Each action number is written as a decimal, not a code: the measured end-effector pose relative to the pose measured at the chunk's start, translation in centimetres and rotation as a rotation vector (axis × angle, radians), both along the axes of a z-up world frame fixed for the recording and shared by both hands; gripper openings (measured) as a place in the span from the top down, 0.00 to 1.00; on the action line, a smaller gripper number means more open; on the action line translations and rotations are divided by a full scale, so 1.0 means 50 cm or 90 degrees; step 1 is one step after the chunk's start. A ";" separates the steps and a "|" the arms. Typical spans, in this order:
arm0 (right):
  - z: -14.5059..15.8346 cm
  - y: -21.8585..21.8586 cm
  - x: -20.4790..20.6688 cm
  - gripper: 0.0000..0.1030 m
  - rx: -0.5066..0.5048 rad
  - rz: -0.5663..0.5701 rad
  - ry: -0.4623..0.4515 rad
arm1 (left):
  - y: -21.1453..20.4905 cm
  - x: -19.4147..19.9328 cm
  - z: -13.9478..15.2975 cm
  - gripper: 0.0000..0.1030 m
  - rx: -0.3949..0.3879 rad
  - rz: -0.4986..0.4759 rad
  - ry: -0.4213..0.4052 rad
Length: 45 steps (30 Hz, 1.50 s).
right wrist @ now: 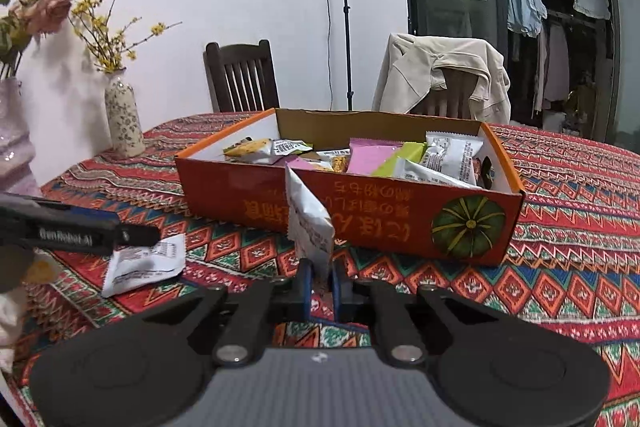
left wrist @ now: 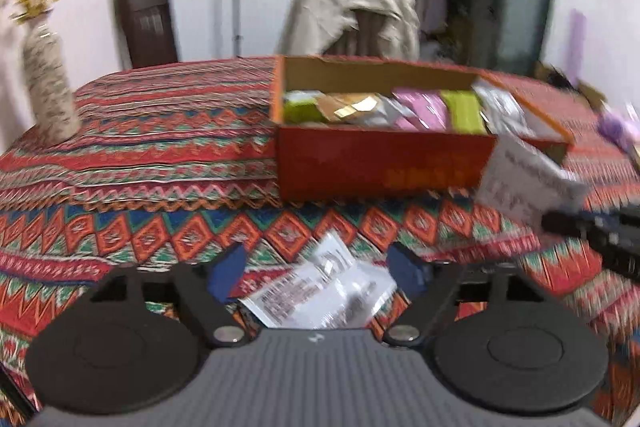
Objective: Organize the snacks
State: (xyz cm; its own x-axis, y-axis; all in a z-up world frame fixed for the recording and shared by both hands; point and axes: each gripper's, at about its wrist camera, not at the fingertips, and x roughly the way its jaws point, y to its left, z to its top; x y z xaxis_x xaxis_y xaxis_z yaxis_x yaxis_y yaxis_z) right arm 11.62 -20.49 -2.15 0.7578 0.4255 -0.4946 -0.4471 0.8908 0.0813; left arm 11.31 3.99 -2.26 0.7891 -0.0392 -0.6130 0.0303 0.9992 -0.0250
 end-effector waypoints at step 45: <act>0.064 -0.030 -0.038 0.91 0.034 -0.018 -0.069 | -0.048 -0.017 0.109 0.60 0.000 -0.006 -0.107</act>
State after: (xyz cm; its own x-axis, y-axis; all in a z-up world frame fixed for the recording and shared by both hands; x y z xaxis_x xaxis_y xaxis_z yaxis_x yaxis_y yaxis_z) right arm 9.72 -21.97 1.05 0.8182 0.4261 -0.3860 -0.4301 0.8991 0.0808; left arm 10.46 1.60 3.21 0.8798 -0.0476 -0.4729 0.0440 0.9989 -0.0188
